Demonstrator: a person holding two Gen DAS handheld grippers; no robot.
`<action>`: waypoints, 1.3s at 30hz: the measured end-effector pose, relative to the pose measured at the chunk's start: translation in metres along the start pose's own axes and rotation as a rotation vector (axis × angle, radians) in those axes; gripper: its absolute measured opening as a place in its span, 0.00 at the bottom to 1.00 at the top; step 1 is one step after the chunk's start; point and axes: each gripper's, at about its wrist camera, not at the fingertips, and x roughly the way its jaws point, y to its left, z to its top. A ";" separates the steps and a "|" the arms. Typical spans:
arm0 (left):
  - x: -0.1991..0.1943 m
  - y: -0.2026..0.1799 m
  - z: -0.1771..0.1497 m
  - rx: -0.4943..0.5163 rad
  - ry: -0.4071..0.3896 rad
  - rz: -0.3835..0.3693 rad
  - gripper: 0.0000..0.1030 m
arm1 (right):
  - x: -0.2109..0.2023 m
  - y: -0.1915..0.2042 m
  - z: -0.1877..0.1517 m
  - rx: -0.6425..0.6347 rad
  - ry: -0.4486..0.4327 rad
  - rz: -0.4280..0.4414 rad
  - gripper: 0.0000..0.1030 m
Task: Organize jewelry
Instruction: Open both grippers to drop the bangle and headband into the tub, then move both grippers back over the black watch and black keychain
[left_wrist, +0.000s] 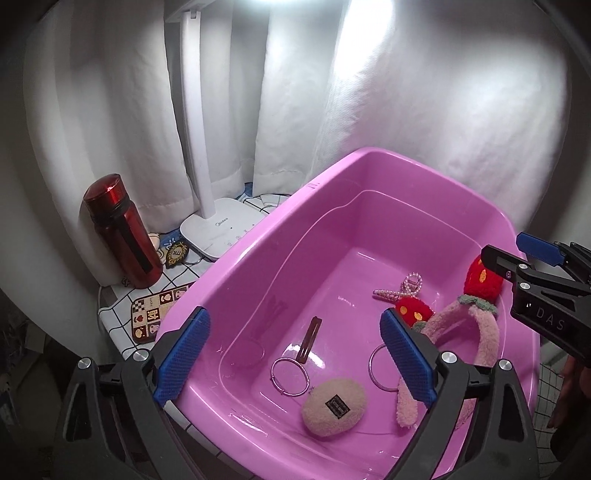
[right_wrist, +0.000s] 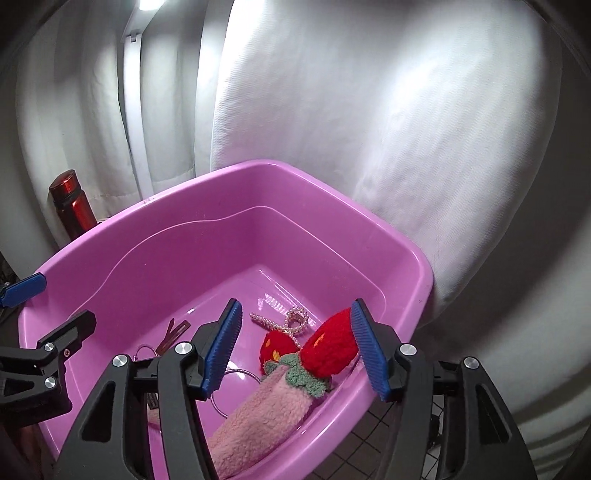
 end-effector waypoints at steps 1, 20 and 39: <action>0.000 0.001 -0.001 -0.006 0.002 -0.005 0.89 | -0.003 -0.002 -0.001 0.011 -0.005 0.003 0.57; -0.038 -0.017 -0.007 0.007 -0.034 -0.024 0.93 | -0.069 -0.011 -0.034 0.077 -0.083 0.028 0.59; -0.101 -0.093 -0.043 0.064 -0.046 -0.176 0.94 | -0.162 -0.100 -0.170 0.334 -0.090 -0.086 0.67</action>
